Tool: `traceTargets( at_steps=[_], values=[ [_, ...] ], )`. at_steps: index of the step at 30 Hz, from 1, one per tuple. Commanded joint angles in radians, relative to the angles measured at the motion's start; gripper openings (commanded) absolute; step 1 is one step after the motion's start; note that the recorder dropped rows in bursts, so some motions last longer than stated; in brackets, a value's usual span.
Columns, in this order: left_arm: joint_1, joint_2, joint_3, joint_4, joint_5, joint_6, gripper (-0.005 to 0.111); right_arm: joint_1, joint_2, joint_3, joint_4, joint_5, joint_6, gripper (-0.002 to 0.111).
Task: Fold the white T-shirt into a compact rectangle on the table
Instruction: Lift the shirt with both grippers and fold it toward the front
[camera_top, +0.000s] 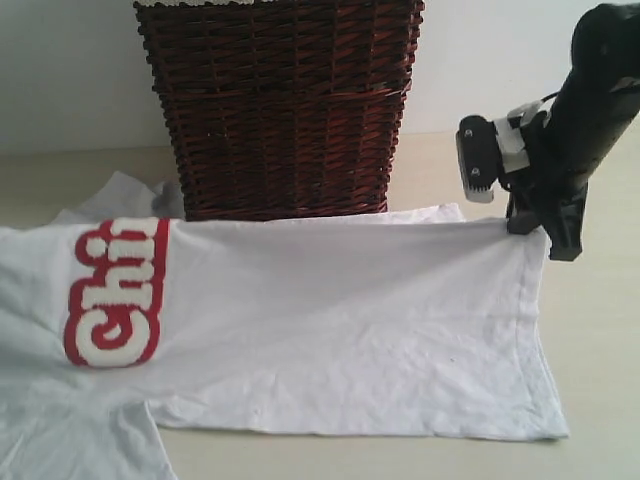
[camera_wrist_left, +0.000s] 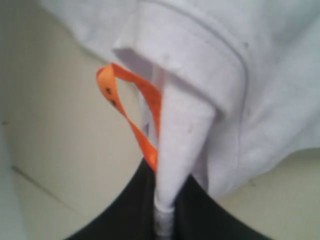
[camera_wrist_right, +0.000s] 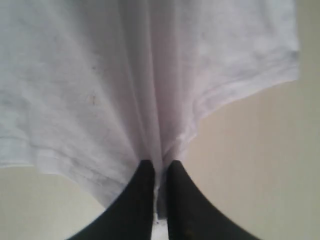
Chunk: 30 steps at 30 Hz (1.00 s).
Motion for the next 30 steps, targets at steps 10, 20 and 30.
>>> traceTargets(
  at_steps=[10,20,30],
  values=[
    [0.001,-0.497,-0.078,0.010,-0.077,-0.265,0.000,-0.004,-0.427,-0.001,0.102,0.109,0.138,0.000],
    [-0.001,-0.778,-0.078,-0.009,-0.003,-0.341,0.000,-0.004,-0.731,-0.001,0.190,0.256,0.162,0.000],
    [-0.002,-0.948,-0.078,-0.126,-0.040,-0.382,0.000,-0.004,-0.907,-0.001,0.228,0.275,0.162,0.000]
  ],
)
